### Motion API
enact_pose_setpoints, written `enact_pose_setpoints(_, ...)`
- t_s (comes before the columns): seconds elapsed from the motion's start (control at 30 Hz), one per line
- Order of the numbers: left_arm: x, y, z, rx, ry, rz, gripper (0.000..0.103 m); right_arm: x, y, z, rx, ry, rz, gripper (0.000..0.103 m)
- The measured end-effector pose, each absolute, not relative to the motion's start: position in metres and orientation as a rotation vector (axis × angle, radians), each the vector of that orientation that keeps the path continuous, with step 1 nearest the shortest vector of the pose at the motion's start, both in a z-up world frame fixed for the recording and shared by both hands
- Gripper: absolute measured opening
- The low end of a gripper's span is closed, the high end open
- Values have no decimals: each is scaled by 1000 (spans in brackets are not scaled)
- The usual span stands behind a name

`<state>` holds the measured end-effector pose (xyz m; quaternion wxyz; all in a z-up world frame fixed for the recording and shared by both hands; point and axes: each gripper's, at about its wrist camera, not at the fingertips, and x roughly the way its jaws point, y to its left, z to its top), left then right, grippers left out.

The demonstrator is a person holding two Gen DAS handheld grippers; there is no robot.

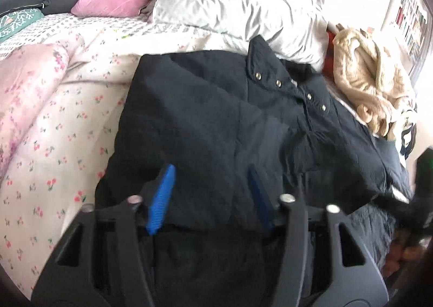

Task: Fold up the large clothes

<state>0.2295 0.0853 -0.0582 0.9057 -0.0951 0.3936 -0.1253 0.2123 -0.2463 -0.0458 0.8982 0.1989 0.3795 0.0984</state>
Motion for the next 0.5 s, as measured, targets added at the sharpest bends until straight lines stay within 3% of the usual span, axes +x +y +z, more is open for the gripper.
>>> enact_pose_setpoints(0.1,240,77,-74,-194,861,-244,44,206,-244,-27,288,697,134,11)
enact_pose_setpoints(0.2,250,65,-106,-160,1006,-190,44,219,-242,-56,188,805,30,12)
enact_pose_setpoints(0.33,244,52,-107,-111,997,-157,44,229,-255,-101,126,957,-87,13)
enact_pose_setpoints(0.4,242,51,-100,-129,1014,-161,52,225,-263,-94,168,960,-78,14)
enact_pose_setpoints(0.47,239,54,-90,-152,1021,-159,77,216,-272,-79,213,929,-51,20)
enact_pose_setpoints(0.5,235,56,-83,-158,1014,-152,81,210,-279,-72,229,915,-39,25)
